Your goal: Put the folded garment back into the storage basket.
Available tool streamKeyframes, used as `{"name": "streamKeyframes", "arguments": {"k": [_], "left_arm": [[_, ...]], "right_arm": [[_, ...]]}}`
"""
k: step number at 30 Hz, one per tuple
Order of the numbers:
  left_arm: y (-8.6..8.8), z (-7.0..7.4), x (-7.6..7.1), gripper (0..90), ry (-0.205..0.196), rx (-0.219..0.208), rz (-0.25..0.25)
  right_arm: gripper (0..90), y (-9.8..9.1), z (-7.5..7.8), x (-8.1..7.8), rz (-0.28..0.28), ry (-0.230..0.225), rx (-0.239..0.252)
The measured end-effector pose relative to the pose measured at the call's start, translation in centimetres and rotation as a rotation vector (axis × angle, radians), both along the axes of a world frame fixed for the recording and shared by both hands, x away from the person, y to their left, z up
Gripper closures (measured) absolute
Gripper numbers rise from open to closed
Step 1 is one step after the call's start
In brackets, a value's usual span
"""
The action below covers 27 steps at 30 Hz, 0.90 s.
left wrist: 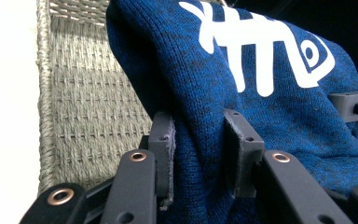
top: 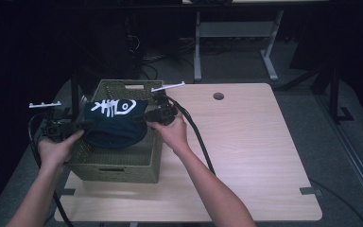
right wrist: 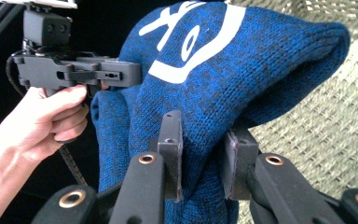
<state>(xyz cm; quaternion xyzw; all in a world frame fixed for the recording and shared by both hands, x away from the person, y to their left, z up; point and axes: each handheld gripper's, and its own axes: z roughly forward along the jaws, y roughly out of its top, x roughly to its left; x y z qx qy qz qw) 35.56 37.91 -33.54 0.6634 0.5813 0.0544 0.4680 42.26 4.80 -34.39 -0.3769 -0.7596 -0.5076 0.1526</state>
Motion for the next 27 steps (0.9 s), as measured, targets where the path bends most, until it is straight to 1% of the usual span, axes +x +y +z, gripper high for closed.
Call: {"name": "streamKeyframes", "arguments": {"k": [3,4,5,7,8,10,12,13,18,22,24,25,27], "left_arm": [[-0.1,-0.3,0.1,67.6,0.006,0.011,0.000],[-0.1,-0.4,0.1,67.5,0.012,0.018,-0.003],[-0.2,-0.5,0.2,67.5,0.013,0.015,0.002],[-0.2,-0.8,0.2,67.5,0.020,0.022,-0.001],[-0.2,-0.9,0.2,67.5,0.025,0.034,-0.007],[-0.2,-1.1,0.2,67.4,0.034,0.040,-0.007],[-0.2,-1.2,0.2,67.4,0.038,0.047,-0.006],[-0.1,-1.3,0.2,67.4,0.041,0.053,-0.007],[-0.1,-1.5,0.2,67.4,0.045,0.063,-0.007],[-0.2,-1.6,0.2,67.1,0.046,0.082,-0.012],[-0.3,-1.7,0.3,66.3,0.050,0.091,-0.002],[-0.3,-1.8,0.4,65.9,0.053,0.096,-0.001],[-0.3,-2.0,0.5,65.6,0.059,0.098,0.005]], "right_arm": [[72.3,0.1,-0.3,0.0,-0.005,0.002,-0.014],[72.2,0.1,-0.3,0.0,-0.007,-0.004,-0.020],[72.2,0.2,-0.4,0.0,-0.007,-0.005,-0.030],[72.0,0.3,-0.5,0.0,-0.008,-0.014,-0.044],[72.0,0.3,-0.6,-0.1,-0.010,-0.017,-0.052],[71.9,0.4,-0.8,-0.2,-0.013,-0.024,-0.065],[71.9,0.6,-1.1,-0.3,-0.015,-0.023,-0.082],[71.9,0.7,-1.2,-0.4,-0.018,-0.017,-0.084],[71.8,0.9,-1.6,-0.5,-0.015,-0.025,-0.102],[71.7,1.0,-1.7,-0.5,-0.022,-0.026,-0.111],[71.5,1.0,-1.7,-0.6,-0.023,-0.023,-0.117],[71.5,1.0,-1.8,-0.6,-0.020,-0.030,-0.121],[71.5,1.0,-1.9,-0.5,-0.018,-0.024,-0.118]]}}
